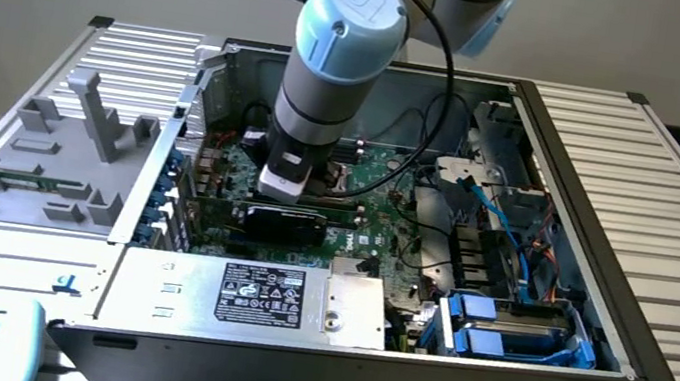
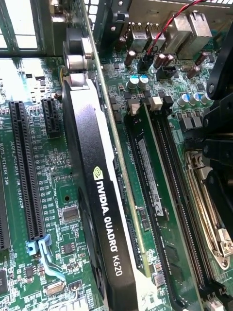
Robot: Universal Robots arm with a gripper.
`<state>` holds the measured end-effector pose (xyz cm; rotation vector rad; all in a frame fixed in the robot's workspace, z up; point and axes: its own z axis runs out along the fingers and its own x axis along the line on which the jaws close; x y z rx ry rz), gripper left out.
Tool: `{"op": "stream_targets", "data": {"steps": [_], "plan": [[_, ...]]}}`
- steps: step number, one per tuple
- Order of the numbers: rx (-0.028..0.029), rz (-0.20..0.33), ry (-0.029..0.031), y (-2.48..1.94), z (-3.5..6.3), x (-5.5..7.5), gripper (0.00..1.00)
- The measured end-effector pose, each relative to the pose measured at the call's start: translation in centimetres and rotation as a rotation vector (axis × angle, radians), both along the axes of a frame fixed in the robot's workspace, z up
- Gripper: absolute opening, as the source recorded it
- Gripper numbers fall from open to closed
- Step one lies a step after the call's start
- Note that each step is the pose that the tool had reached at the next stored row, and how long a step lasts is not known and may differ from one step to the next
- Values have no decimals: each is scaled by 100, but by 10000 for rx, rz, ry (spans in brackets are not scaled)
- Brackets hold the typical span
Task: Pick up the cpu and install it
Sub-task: 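Install the second cpu locking lever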
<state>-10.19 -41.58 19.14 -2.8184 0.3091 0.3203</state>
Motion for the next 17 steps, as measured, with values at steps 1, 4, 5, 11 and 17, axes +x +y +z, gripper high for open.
{"op": "stream_targets", "data": {"steps": [1, 4, 5, 11, 17], "plan": [[4, 0, 1, 3, -5, -2, 12], [21, 2, -1, 6, -12, -5, 12], [23, 1, -1, 5, -3, -5, 12], [28, 1, 0, 7, 241, -7, 12], [25, 1, -13, 7, 437, 48, 12]]}}
